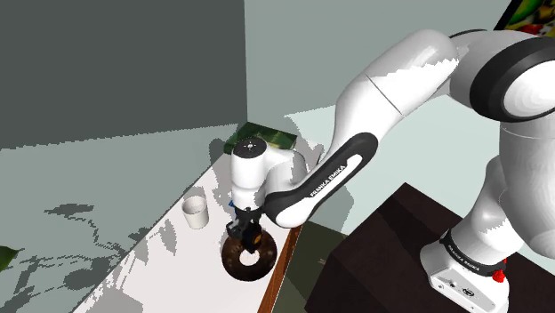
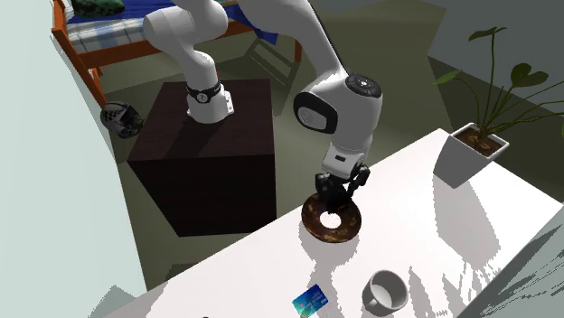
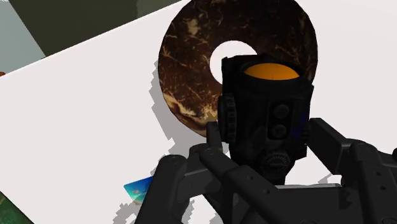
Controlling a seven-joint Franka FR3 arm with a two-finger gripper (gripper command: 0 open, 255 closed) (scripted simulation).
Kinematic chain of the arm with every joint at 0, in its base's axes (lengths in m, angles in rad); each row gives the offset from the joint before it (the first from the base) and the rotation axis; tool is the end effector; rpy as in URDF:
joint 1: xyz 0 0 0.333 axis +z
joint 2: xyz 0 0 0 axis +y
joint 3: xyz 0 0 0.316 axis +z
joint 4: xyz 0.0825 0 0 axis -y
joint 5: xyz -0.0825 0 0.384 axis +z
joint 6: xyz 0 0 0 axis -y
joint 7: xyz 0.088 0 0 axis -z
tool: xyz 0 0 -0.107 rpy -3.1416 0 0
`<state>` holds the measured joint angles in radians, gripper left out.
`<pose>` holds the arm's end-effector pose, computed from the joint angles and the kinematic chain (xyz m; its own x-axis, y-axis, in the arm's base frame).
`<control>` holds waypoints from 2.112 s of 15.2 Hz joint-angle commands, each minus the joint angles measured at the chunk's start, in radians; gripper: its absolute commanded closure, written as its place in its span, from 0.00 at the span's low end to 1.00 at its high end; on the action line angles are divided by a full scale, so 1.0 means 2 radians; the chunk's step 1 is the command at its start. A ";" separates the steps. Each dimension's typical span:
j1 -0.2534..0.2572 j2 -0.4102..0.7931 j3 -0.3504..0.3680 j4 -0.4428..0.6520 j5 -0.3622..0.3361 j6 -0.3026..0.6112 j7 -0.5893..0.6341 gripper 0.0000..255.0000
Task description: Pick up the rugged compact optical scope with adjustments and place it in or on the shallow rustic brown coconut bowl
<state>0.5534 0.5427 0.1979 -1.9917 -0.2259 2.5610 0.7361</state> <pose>0.4474 0.4185 0.1942 0.9840 0.1707 0.0510 0.1712 -0.9852 -0.0061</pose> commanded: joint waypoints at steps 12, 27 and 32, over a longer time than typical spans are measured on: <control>0.009 0.044 -0.012 0.010 -0.013 0.034 0.009 1.00; -0.002 -0.012 0.003 -0.005 0.003 -0.006 -0.002 0.00; -0.002 -0.012 0.003 -0.005 0.003 -0.006 -0.002 0.00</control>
